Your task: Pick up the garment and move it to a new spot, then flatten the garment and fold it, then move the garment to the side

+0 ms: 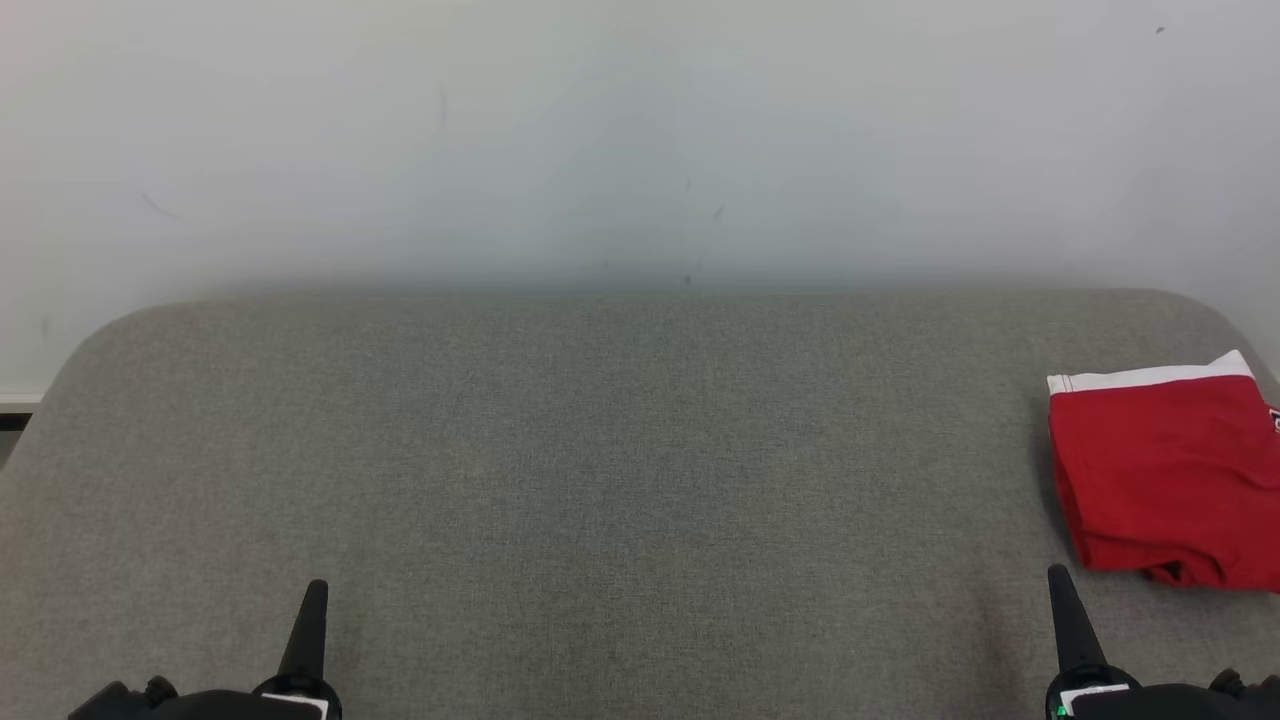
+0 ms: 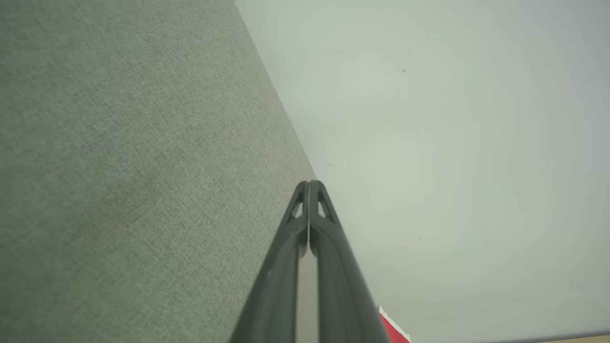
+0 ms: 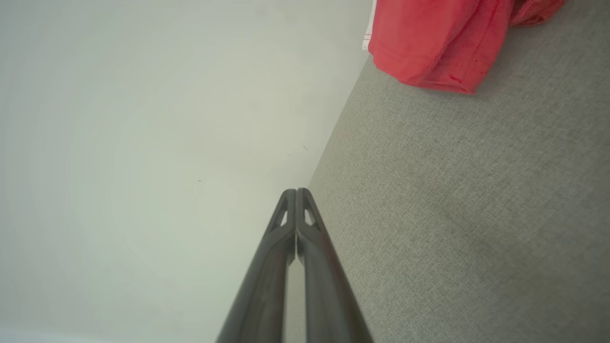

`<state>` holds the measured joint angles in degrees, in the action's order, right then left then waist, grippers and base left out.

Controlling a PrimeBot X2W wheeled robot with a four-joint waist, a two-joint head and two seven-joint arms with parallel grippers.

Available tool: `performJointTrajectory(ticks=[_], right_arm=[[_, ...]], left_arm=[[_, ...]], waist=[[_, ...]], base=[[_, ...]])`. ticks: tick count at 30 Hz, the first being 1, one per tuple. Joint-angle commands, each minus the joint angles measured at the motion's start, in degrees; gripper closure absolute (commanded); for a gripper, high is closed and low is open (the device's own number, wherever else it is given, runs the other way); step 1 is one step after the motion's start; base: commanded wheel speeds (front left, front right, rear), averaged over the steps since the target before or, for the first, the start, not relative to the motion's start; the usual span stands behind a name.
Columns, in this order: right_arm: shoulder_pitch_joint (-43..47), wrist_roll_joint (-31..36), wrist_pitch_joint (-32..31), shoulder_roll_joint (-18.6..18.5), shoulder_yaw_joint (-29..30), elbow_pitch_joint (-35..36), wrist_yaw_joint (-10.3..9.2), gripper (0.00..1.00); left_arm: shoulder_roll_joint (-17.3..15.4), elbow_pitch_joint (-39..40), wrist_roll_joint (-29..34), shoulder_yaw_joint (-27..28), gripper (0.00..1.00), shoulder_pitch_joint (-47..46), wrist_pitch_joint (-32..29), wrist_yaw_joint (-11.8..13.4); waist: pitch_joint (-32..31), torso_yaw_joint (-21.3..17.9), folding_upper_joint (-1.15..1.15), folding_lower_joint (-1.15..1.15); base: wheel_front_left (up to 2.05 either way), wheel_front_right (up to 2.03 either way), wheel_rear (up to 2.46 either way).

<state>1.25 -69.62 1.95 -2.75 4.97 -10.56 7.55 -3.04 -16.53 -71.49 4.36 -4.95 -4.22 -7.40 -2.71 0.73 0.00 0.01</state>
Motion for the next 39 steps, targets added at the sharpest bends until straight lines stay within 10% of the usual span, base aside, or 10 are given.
performJointTrajectory(ticks=[1,39], right_arm=[[-0.62,-1.68,-0.38,-0.16,0.25,0.50,-0.07,1.00],[-1.60,-21.03,-3.33,-0.19,1.21,2.37,-0.11,1.00]], left_arm=[[0.03,0.06,-1.53,0.39,1.00,-1.20,-0.51,-0.10],[0.18,-1.05,-18.58,1.81,1.00,-4.92,-6.19,-0.15]], waist=[[0.09,-0.03,0.00,-0.01],[2.52,-0.65,0.00,-0.01]], base=[[0.00,0.00,0.00],[0.00,0.00,0.00]])
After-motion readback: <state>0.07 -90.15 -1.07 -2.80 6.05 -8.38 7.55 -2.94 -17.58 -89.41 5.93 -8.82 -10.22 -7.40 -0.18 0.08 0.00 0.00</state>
